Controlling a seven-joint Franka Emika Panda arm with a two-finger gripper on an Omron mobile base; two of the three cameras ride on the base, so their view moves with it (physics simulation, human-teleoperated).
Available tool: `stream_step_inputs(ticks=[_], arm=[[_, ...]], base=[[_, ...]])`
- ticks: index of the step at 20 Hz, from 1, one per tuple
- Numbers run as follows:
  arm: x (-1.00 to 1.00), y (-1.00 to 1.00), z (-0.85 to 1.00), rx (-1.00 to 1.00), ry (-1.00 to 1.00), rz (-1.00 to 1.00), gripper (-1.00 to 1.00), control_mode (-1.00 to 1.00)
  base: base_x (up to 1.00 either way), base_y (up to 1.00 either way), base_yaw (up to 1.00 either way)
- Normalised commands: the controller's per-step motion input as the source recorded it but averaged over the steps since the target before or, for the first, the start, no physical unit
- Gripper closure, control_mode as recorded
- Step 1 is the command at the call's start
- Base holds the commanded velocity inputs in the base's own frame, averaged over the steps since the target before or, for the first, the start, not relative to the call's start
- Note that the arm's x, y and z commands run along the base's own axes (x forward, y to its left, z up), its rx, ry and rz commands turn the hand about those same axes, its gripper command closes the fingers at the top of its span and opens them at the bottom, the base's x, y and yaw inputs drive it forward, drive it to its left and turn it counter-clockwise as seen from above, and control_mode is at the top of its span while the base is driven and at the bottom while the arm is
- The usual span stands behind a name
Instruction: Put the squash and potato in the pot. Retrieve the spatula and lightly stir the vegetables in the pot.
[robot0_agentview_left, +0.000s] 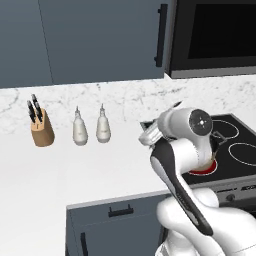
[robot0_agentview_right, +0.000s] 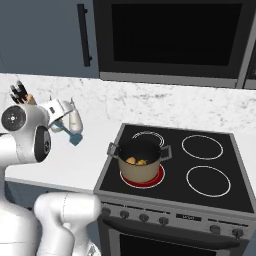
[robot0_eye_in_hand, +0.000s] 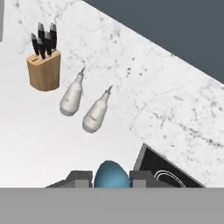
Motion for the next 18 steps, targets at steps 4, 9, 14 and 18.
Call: stream_step_inputs(ticks=[4,9,14,18], arm=[[-0.02,-0.84,0.14,0.51,0.07,-0.56,1.0,-1.0],[0.0,-0.98,0.11,0.51,0.11,-0.44,1.0,-1.0],[0.01,-1.0,0.2,0.56,0.16,-0.3,1.0,-1.0],[0.17,-1.0,0.04,0.57,0.23,-0.23,1.0,-1.0]], base=[[0.0,0.0,0.0],[0.0,0.0,0.0],[0.0,0.0,0.0],[0.0,0.0,0.0]])
